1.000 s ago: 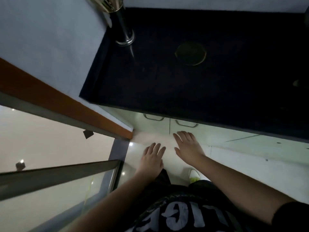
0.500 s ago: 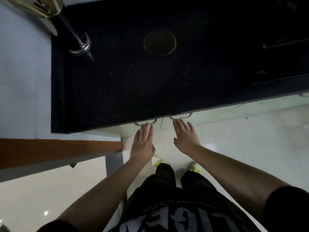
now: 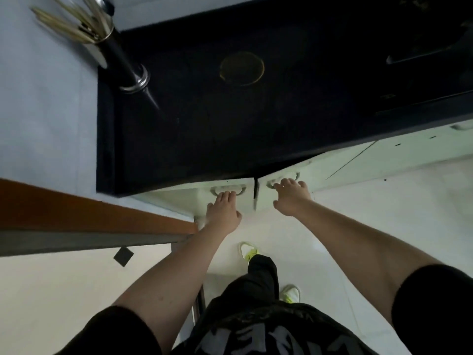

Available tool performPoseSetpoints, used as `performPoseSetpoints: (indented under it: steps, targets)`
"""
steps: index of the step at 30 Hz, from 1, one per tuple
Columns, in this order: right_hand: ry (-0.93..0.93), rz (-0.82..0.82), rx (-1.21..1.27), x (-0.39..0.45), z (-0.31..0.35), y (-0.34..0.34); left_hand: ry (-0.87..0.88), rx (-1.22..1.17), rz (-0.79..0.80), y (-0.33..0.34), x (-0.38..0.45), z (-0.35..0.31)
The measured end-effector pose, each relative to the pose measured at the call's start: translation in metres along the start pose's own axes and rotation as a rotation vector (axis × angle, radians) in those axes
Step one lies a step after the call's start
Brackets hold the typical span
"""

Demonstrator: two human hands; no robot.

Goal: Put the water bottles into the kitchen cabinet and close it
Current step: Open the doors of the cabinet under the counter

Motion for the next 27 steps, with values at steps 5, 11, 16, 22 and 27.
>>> performPoseSetpoints:
  steps: [5, 11, 16, 22, 27]
  targets:
    - [0.012, -0.023, -0.043, -0.053, -0.017, 0.04, 0.027, -0.091, 0.0, 0.048, -0.056, 0.008]
    - [0.087, -0.119, -0.05, -0.124, -0.06, 0.103, -0.073, -0.1, -0.026, 0.12, -0.131, 0.038]
    - [0.14, -0.124, -0.026, -0.155, -0.084, 0.125, -0.184, -0.189, -0.015, 0.148, -0.18, 0.057]
    - [0.261, -0.087, 0.068, -0.169, -0.099, 0.133, -0.214, -0.375, -0.049, 0.154, -0.198, 0.068]
    - [0.338, -0.092, 0.169, -0.174, -0.1, 0.138, -0.312, -0.499, -0.215, 0.152, -0.193, 0.071]
Point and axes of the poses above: each hand's wrist, its own x-axis towards the middle knuckle, its own y-axis out of the palm, z = x × y, the point moved 4 cm from there along x, towards the middle knuckle, and after that the axes turned 5 degrees about z, right-handed, at the moved point
